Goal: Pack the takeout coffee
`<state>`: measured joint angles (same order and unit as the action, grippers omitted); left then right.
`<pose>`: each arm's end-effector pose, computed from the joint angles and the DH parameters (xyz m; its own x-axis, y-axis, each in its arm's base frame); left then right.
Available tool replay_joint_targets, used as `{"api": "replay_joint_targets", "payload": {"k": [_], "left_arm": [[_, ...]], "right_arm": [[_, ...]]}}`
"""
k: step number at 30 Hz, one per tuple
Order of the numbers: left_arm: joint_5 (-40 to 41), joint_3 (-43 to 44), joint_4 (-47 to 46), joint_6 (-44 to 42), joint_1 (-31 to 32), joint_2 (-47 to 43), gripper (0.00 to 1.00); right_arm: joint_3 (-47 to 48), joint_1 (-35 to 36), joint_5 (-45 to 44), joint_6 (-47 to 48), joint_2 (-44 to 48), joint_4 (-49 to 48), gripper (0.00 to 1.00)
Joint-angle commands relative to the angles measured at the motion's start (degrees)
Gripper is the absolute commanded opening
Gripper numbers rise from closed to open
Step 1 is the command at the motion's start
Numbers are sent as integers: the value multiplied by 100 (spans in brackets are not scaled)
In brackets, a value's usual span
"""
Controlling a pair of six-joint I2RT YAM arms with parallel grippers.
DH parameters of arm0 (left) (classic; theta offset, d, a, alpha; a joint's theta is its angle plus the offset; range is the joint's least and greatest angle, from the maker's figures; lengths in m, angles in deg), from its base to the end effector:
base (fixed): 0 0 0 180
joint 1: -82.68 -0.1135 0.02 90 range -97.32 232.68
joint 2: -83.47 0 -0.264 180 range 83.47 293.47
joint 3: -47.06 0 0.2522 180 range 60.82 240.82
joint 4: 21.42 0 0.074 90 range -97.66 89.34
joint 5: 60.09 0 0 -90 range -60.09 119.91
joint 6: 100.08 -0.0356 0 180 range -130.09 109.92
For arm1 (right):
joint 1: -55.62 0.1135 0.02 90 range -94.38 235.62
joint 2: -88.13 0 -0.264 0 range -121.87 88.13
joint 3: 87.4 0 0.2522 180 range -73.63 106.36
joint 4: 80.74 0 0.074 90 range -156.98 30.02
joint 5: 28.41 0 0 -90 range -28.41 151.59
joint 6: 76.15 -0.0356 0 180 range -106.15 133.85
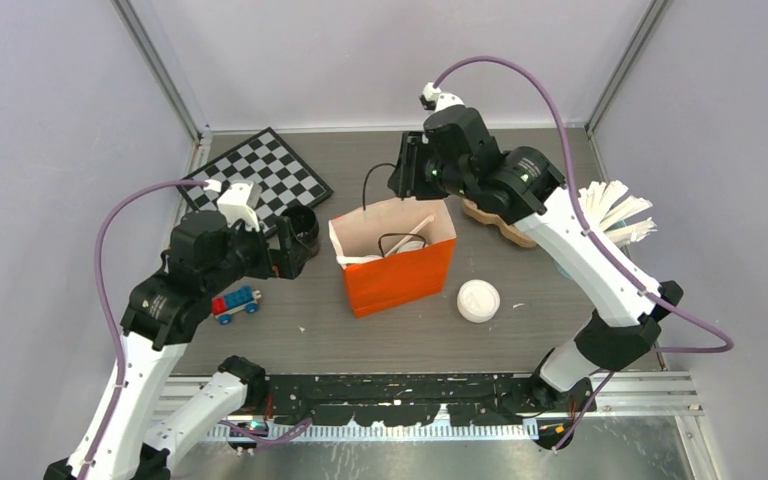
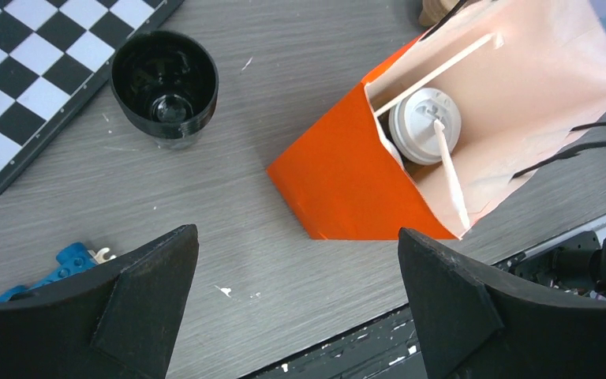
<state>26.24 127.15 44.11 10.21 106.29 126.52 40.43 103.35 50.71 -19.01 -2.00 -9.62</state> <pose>0.1133 -0.0520 0.3934 -0.5664 -0.1301 -0.8138 0.2717 0.9028 -0.3334 0.2142 0.2257 0.4717 -0.6480 0.0793 -0.7575 -0.3204 0.8739 0.3655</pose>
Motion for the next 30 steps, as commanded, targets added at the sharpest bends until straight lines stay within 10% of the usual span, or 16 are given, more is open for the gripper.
{"api": "replay_joint_targets", "payload": {"k": [1,8,13,21,30], "left_arm": [[47,443,-33,-143,20,124,100],[2,649,-88,-140,20,277,100],[-169,1124,-62,-346,20,433,100],[-325,2768,399,-505,22,1071,100],[-414,2413,504,-356,21,777,100]], "right_arm": [[279,-21,-460,293,534,-145,46],[-168,-19,-97,519,841,-188,49],[-117,-18,-401,687,994,-267,76],[-195,-18,-1963,522,1446,-89,79],[-1306,-18,-3041,-657,2561,354,85]]}}
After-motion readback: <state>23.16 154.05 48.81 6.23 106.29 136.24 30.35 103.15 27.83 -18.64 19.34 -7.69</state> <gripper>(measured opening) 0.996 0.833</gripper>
